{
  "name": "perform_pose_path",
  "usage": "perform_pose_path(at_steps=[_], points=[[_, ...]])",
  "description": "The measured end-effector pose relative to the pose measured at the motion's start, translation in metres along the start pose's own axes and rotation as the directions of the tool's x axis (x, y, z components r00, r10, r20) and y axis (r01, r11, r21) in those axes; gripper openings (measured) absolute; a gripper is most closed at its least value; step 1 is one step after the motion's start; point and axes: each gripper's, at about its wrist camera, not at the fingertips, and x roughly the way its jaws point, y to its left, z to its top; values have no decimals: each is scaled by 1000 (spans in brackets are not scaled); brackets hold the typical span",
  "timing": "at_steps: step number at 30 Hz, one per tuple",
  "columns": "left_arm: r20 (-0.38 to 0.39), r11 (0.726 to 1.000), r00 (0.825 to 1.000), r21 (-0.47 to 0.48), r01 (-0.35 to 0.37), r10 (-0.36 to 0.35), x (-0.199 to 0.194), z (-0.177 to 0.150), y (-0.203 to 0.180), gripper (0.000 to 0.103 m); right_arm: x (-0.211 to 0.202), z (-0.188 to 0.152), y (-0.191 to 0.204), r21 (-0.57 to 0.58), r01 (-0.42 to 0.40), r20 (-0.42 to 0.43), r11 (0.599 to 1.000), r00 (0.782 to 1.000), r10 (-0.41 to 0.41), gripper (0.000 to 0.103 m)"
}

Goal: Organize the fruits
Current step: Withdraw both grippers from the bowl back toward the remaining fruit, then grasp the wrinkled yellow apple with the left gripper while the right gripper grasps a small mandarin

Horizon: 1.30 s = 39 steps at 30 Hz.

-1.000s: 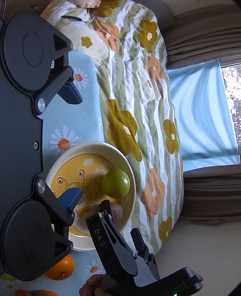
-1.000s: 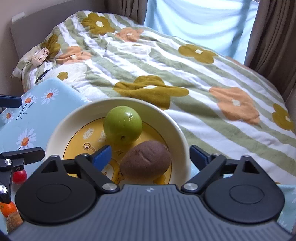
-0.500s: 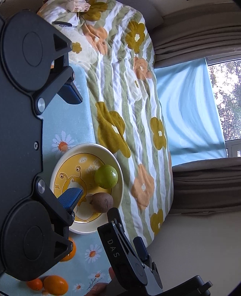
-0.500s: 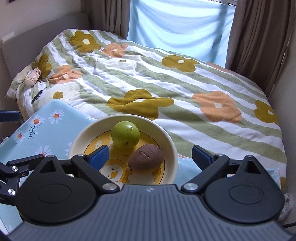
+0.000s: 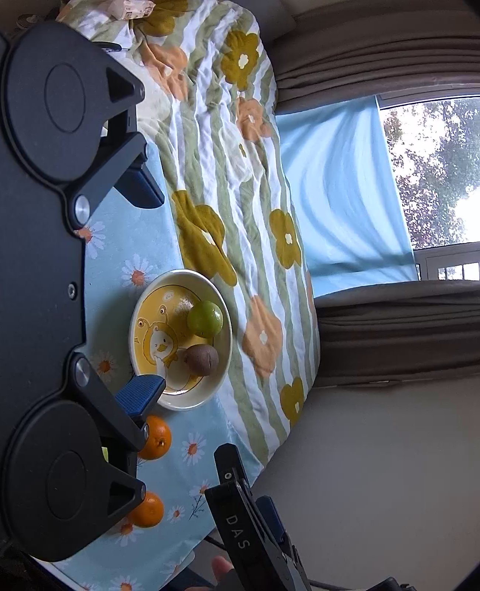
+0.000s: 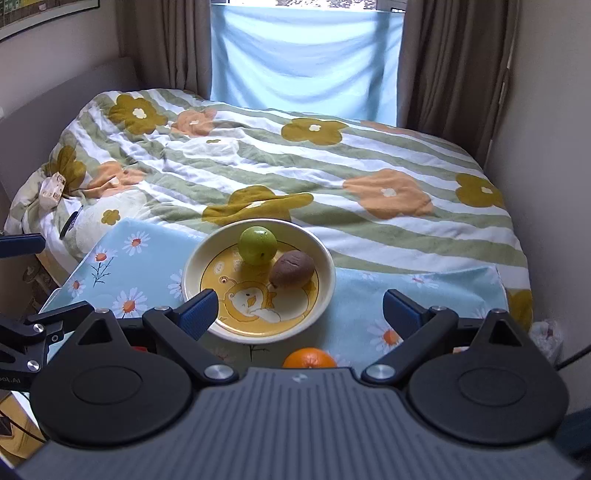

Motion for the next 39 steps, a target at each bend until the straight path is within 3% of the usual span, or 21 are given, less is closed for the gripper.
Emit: perform_pose_path(at_steps=[7, 14, 27, 39], points=[[15, 998, 999, 54, 44, -44, -21, -21, -9, 99, -46, -39, 5, 69, 65, 8, 996, 998, -66, 103], [9, 992, 996, 91, 87, -88, -26, -43, -28, 99, -59, -79, 3, 68, 102, -10, 992, 995, -102, 103], [18, 991, 996, 110, 80, -83, -3, -77, -76, 98, -30, -146, -20, 100, 103, -61, 990, 993, -97, 103], [-38, 996, 999, 91, 22, -18, 50, -95, -96, 95, 8, -180, -41, 137, 94, -110, 986, 991, -79, 99]])
